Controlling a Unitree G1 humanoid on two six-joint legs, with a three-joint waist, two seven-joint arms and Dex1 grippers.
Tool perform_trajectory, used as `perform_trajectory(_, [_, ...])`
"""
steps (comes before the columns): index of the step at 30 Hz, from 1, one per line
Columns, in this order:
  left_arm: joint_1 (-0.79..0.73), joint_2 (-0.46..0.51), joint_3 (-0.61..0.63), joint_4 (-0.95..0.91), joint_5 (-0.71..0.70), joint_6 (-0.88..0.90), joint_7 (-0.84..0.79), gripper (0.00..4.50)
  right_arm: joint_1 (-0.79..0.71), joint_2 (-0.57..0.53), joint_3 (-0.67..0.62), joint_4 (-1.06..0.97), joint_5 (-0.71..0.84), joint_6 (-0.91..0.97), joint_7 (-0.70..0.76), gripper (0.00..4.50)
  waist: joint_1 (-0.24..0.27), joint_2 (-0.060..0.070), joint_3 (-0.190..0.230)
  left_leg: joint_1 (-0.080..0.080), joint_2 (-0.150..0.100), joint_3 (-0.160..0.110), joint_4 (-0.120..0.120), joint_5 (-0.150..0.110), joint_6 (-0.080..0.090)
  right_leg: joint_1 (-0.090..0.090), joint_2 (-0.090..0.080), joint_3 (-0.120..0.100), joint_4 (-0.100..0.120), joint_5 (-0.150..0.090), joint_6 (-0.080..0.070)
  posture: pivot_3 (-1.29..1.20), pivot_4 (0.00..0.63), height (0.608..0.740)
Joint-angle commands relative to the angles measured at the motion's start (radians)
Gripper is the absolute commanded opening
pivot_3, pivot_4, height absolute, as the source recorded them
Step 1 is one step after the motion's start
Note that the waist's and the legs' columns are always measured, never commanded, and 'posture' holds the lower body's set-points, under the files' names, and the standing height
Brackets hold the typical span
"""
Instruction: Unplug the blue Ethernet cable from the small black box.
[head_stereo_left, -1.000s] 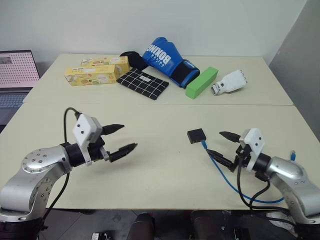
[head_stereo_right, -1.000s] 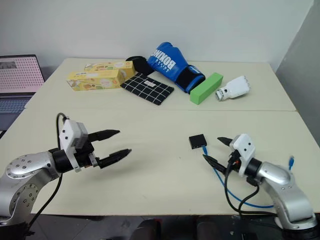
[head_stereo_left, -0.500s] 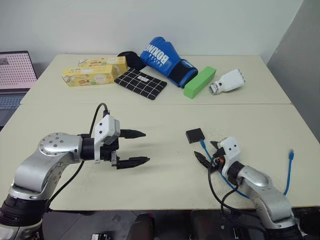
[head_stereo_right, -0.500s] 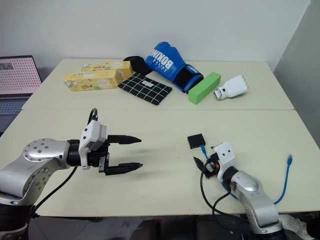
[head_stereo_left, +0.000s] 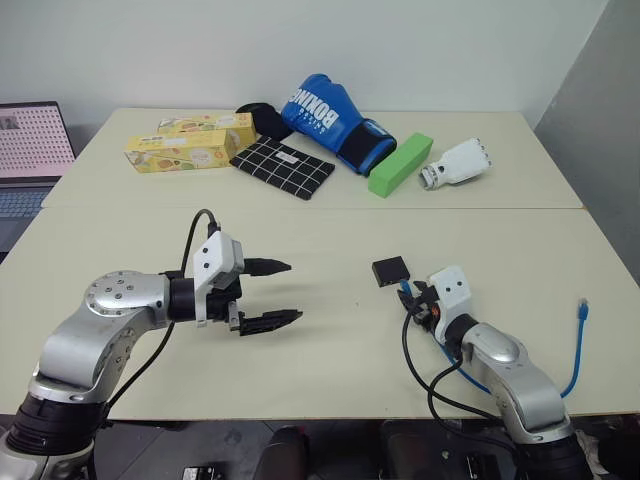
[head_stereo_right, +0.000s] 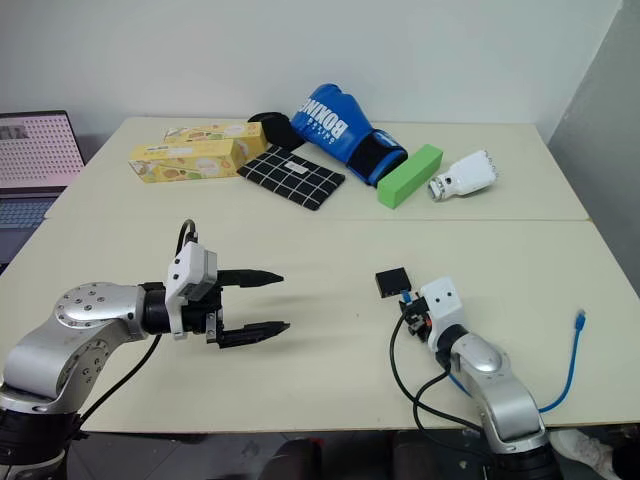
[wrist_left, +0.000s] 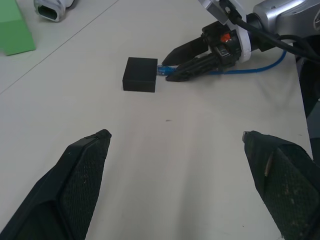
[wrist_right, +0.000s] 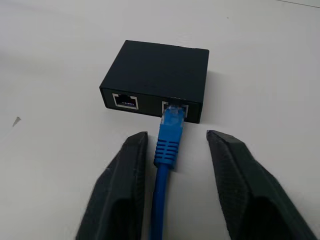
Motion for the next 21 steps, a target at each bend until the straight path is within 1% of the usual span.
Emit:
perform_trajectory(1, [-0.001,-0.018,0.006,0.001,0.004,0.015,0.043,4.50,-0.014,-0.030,0.011,-0.022,-0.026,-0.002,0.014,0.83,0.000,0.000,0.000,0.000,0.000,0.000,0.000,0.000,0.000,0.000,0.000,0.000,0.000,0.000,0.000,0.00,0.150,0.740])
perform_trajectory(4, [-0.014,-0.047,0.016,0.024,-0.022,0.062,0.081,4.50,-0.040,-0.044,0.014,-0.026,-0.035,-0.027,0.029,0.15,0.000,0.000,0.000,0.000,0.000,0.000,0.000,0.000,0.000,0.000,0.000,0.000,0.000,0.000,0.000,0.00,0.150,0.740])
perform_trajectory(8, [-0.025,-0.073,0.056,0.049,-0.123,0.171,0.090,4.50,-0.104,-0.112,0.068,-0.010,-0.080,-0.169,0.129,0.13,-0.002,0.000,0.000,0.000,0.000,0.000,0.000,0.000,0.000,0.000,0.000,0.000,0.000,0.000,0.000,0.00,0.150,0.740])
perform_trajectory(11, [-0.029,-0.067,0.080,0.042,-0.221,0.260,0.065,4.50,-0.186,-0.183,0.117,0.048,-0.123,-0.364,0.242,0.13,-0.004,0.000,0.000,0.000,0.000,0.000,0.000,0.000,0.000,-0.001,0.000,0.000,0.000,0.000,0.000,0.00,0.150,0.740])
perform_trajectory(15, [-0.056,-0.073,0.101,0.075,-0.295,0.342,0.072,4.50,-0.309,-0.244,0.166,0.140,-0.122,-0.631,0.416,0.13,-0.003,0.000,0.000,0.000,0.000,0.000,0.001,0.000,0.000,0.000,0.000,-0.001,0.000,0.000,0.000,0.00,0.150,0.740])
perform_trajectory(17, [-0.063,-0.083,0.110,0.085,-0.328,0.374,0.083,4.50,-0.367,-0.258,0.184,0.179,-0.109,-0.740,0.499,0.13,-0.002,0.000,0.000,0.000,0.000,0.000,0.001,0.000,0.000,0.000,0.000,-0.001,0.000,0.000,0.000,0.00,0.150,0.740])
perform_trajectory(21, [-0.068,-0.106,0.125,0.086,-0.376,0.410,0.109,4.50,-0.442,-0.260,0.210,0.234,-0.100,-0.865,0.596,0.13,-0.001,0.000,0.000,0.000,0.000,-0.001,0.001,0.000,0.000,0.000,-0.001,-0.002,0.000,0.000,0.000,0.00,0.150,0.740])
